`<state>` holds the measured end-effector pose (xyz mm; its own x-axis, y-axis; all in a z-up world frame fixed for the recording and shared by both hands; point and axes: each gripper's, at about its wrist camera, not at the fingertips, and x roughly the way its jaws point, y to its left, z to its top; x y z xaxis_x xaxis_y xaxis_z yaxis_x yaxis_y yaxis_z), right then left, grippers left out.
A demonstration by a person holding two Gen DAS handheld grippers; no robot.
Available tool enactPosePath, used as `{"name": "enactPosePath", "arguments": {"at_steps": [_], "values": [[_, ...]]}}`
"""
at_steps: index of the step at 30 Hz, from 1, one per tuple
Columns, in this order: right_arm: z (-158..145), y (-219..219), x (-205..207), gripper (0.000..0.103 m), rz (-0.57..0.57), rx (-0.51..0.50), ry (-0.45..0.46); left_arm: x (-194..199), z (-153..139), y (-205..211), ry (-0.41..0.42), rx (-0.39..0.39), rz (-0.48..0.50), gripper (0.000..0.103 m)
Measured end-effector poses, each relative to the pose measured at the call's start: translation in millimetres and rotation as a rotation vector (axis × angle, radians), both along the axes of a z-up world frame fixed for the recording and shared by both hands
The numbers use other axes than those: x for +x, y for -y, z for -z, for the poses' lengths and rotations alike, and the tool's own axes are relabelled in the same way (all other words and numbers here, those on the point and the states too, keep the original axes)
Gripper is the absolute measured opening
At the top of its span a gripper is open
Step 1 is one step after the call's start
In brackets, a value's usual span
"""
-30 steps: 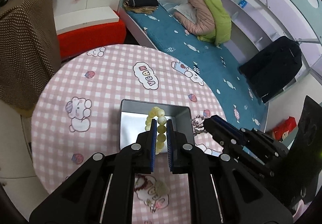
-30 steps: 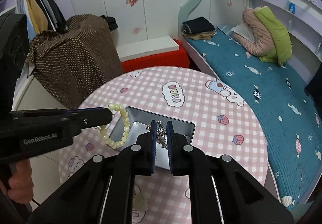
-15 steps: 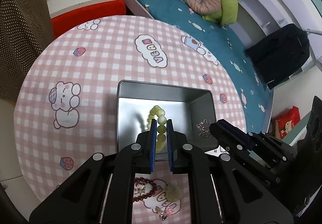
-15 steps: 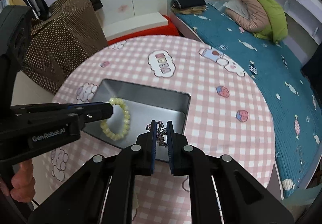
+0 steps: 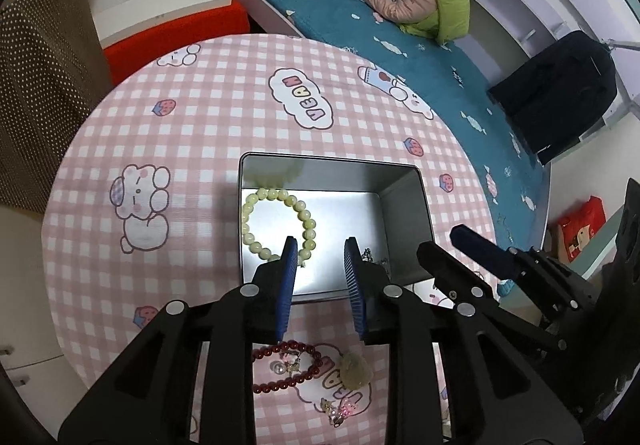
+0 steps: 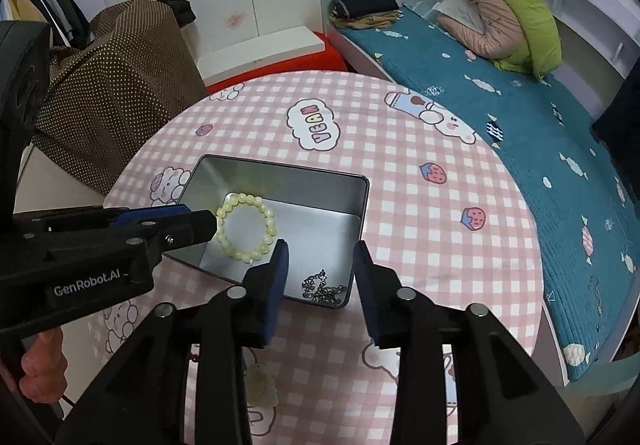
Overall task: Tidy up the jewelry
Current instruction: 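Withdraw both tools from the tin toward the red bracelet and jade pendant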
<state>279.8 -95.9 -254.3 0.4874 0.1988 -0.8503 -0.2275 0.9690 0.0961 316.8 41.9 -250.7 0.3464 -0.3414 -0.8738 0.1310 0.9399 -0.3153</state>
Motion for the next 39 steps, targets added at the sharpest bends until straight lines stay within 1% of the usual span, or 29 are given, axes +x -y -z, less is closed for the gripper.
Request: {"name": "enactPosePath", "arguments": {"at_steps": [14,15,16,20,21,23,24,25,26,28,30,33,39], "values": [[-11.8,8.3,-22.6,0.040,0.015,0.005,0.033,-31.7,-16.4,-0.3,0.035,0.029,-0.011,0.025],[-11.9,8.9,-24.6,0.042,0.017,0.005,0.033,-34.4,-16.4,-1.0,0.035,0.030,-0.012,0.026],[-11.8,9.3,-26.5,0.043,0.018,0.005,0.033,-37.3,-15.9,-1.9,0.034,0.032,-0.013,0.031],[-10.2,11.6,-34.9,0.050,0.024,-0.001,0.026,-49.7,-12.4,-6.0,0.019,0.043,-0.031,0.035],[-9.3,12.0,-36.7,0.053,0.027,-0.001,0.022,-52.7,-10.9,-7.9,0.012,0.047,-0.039,0.038],[-5.8,12.6,-40.0,0.064,0.040,-0.006,0.007,-57.9,-7.2,-11.6,-0.007,0.050,-0.051,0.045],[-4.5,13.1,-41.0,0.072,0.049,-0.011,0.001,-60.3,-4.6,-13.6,-0.018,0.052,-0.055,0.048],[-2.1,13.6,-42.4,0.075,0.059,-0.013,-0.005,-62.6,-2.1,-15.7,-0.024,0.056,-0.058,0.049],[1.4,14.1,-44.1,0.076,0.065,-0.007,-0.015,-65.0,0.3,-17.6,-0.032,0.065,-0.063,0.050],[10.3,13.9,-46.3,0.080,0.072,-0.002,-0.050,-69.3,5.0,-20.6,-0.049,0.080,-0.066,0.055],[17.9,12.8,-48.9,0.081,0.074,-0.005,-0.077,-74.0,9.2,-24.9,-0.061,0.090,-0.070,0.057],[31.7,6.6,-52.6,0.082,0.061,-0.017,-0.119,-78.7,17.3,-29.7,-0.087,0.113,-0.068,0.067],[54.0,-12.7,-59.9,0.082,0.005,-0.047,-0.176,-82.9,35.0,-37.7,-0.140,0.177,-0.057,0.068]]}}
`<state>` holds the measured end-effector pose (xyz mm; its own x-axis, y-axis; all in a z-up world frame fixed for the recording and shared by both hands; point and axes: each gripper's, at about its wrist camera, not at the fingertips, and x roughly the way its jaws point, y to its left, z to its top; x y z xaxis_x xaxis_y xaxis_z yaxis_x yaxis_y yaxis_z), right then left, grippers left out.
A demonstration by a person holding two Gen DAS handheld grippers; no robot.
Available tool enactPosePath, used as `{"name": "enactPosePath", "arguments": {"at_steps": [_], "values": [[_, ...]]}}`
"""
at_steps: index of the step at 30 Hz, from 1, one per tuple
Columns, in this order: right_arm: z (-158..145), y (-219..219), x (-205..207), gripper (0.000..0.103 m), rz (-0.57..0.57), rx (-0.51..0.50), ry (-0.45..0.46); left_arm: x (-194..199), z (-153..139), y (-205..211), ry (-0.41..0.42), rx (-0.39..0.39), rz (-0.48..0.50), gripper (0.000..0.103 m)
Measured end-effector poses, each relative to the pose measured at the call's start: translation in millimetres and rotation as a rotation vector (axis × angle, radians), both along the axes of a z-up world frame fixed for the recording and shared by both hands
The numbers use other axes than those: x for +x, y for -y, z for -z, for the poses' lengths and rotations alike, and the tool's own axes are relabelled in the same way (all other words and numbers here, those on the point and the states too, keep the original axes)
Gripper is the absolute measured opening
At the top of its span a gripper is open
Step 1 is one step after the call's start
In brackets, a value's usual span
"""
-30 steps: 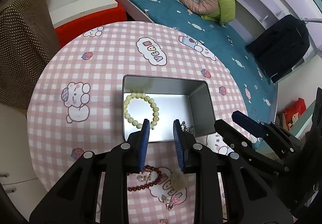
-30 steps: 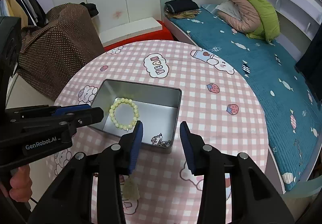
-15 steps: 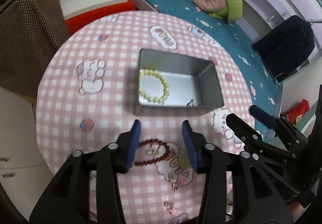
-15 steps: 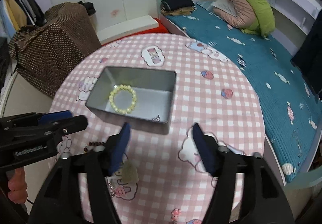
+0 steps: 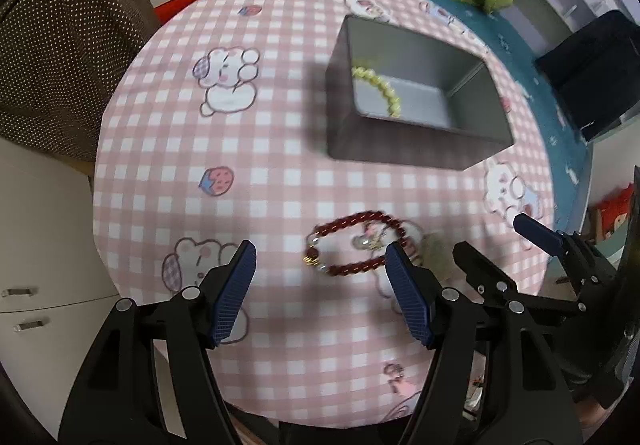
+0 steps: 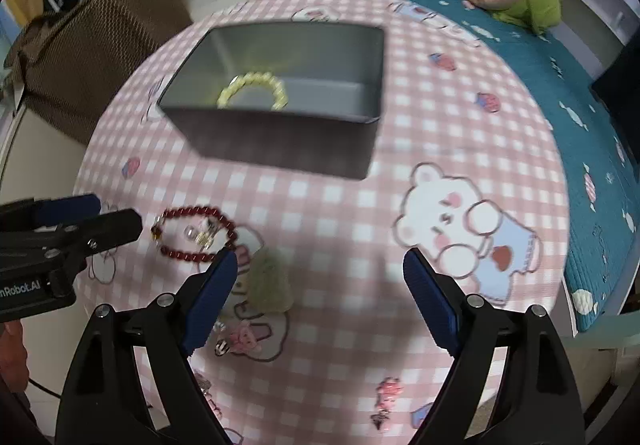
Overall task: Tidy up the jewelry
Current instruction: 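Withdraw both tools from the tin toward the red bracelet and jade pendant, then grasp the red bead bracelet with the left tool while the right tool grasps the jade pendant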
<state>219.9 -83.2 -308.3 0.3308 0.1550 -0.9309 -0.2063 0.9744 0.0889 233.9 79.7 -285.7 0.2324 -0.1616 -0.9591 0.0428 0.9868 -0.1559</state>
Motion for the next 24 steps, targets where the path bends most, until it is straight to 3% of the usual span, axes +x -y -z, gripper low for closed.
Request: {"name": "enactPosePath", "arguments": {"at_steps": [7,11,14,16,17,24], "values": [[17.5,-25.3,-8.3,0.082,-0.084,-0.106,0.006,7.8,16.9,-3.0,-0.045,0.016,0.044,0.066],[31.4,-34.1,-16.4,0.079,-0.121,-0.169,0.003,13.2,32.2,-2.0,-0.093,0.019,0.064,0.045],[31.8,-30.9,-20.0,0.062,-0.114,-0.111,-0.003,14.3,36.3,-2.0,-0.101,0.006,0.079,0.026],[31.8,-31.3,-22.0,0.037,-0.120,-0.073,-0.013,15.8,38.7,-4.9,-0.125,-0.039,0.071,0.009],[30.2,-31.9,-24.1,0.029,-0.128,-0.073,-0.005,17.5,40.8,-7.0,-0.146,-0.064,0.070,0.009],[24.6,-23.1,-13.5,0.027,-0.099,-0.041,-0.036,25.6,40.4,-33.1,-0.201,-0.186,0.027,0.008]]}}
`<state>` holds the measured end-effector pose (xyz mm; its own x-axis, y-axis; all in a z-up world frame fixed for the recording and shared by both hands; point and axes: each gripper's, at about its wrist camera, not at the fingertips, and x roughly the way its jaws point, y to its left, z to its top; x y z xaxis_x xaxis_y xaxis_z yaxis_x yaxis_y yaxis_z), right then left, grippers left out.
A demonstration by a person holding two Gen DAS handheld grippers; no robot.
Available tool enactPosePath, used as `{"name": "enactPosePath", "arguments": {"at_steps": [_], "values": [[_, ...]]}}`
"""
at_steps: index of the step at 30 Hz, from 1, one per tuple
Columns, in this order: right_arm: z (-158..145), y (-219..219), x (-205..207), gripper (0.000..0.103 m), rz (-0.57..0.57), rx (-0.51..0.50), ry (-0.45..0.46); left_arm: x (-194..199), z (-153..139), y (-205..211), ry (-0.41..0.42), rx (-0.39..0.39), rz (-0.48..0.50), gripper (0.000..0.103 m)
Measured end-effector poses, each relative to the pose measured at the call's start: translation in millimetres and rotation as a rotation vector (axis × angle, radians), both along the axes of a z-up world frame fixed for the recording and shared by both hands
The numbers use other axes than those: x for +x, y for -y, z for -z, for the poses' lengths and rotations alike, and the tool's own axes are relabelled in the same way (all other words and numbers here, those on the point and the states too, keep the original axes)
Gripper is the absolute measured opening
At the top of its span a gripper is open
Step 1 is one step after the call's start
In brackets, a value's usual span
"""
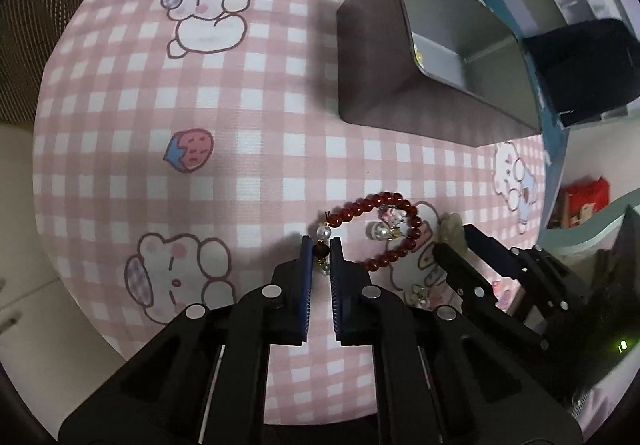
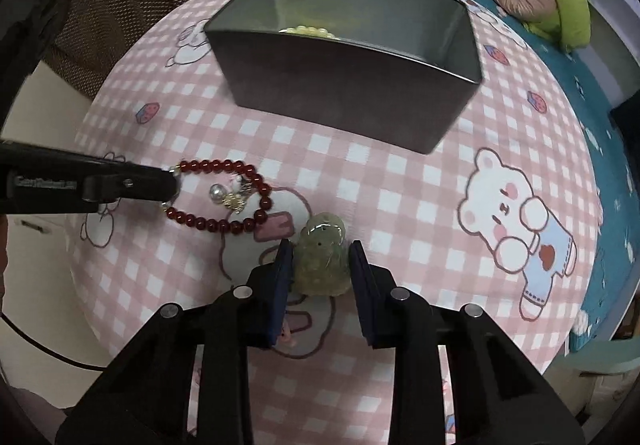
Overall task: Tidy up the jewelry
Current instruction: 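Grasp the red bead bracelet with the left tool while the right tool grasps the jade pendant, then carry both items into the tin and open both tools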
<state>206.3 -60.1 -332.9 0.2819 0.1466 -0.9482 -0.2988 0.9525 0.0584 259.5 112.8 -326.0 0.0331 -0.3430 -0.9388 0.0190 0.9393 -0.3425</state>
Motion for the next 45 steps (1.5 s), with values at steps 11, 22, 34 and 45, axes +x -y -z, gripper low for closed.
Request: {"name": "enactPosePath", "arguments": {"at_steps": [11,22,34,45], "values": [[-46.5,23.5,11.4,0.027,0.096,-0.013,0.093,-5.0,-42.1,-19.5,-0.019,-0.296,-0.082,0.008],[-94.5,31.8,12.1,0.027,0.087,0.023,0.196,-2.0,-109.7,-23.7,0.162,-0.393,-0.089,0.008],[-104.7,40.7,40.0,0.027,0.026,0.096,0.240,26.4,-142.1,3.7,0.261,-0.429,-0.125,0.008],[-95.4,43.6,68.4,0.027,-0.041,0.095,0.220,67.7,-117.9,33.2,0.221,-0.371,-0.142,0.008]]}}
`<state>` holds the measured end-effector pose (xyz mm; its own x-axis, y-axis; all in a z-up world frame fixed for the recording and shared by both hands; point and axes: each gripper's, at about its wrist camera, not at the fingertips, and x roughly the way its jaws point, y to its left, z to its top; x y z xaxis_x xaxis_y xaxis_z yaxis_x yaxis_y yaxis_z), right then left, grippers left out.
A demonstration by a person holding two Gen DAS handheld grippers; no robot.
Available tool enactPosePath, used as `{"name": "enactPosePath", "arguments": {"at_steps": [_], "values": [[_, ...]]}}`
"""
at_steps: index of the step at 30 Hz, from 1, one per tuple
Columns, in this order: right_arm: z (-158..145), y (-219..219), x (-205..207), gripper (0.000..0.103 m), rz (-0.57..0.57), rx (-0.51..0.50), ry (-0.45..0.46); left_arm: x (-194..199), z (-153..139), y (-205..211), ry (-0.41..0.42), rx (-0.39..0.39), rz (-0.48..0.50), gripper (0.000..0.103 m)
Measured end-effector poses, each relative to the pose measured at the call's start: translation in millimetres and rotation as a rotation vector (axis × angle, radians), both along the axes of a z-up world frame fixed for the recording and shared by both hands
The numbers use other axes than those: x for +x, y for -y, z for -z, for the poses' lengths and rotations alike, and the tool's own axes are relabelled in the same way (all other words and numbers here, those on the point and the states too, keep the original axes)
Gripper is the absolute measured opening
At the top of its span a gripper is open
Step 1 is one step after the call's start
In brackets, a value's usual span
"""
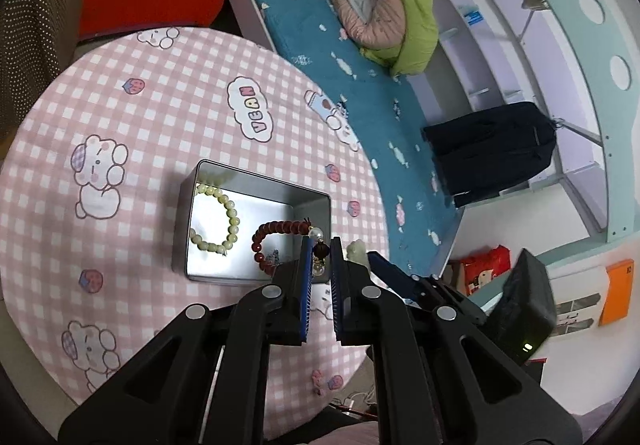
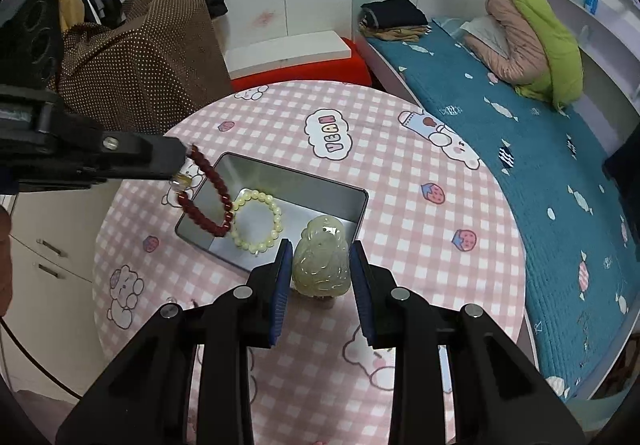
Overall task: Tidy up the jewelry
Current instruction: 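Carry both items into the tin and open both tools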
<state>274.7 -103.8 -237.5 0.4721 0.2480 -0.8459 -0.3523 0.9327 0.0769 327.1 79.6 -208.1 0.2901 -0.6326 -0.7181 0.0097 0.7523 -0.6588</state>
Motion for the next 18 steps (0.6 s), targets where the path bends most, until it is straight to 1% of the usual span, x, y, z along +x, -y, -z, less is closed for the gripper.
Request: {"name": "enactPosePath", "arguments": {"at_steps": [2,7,10,12,15,16,18], "values": [[3.6,0.1,4.4,0.027,-0.005,0.002,-0.010,7.1,9.9,4.1,-0.015,0.026,0.001,0.008],[12.9,-1.0,10.9,0.027,-0.019,-0.005,-0.040,26.9,42.3,12.2,-0.074,0.049,0.000,0.008],[20.0,-3.0,13.7,0.027,-0.034,-0.005,-0.063,32.5,54.8,16.6,-0.089,0.083,0.005,0.008],[22.9,-4.0,15.5,0.027,-0.038,-0.004,-0.072,33.8,65.0,18.4,-0.108,0.118,0.014,0.009],[23.1,-6.8,17.1,0.027,-0.048,-0.004,-0.074,31.7,73.6,20.7,-0.118,0.240,0.036,0.009],[23.7,-7.6,17.6,0.027,-0.050,-0.005,-0.075,29.6,73.7,20.4,-0.115,0.259,0.044,0.009],[26.1,-9.1,18.6,0.027,-0.054,0.000,-0.084,25.8,73.7,17.8,-0.108,0.257,0.050,0.009]]}}
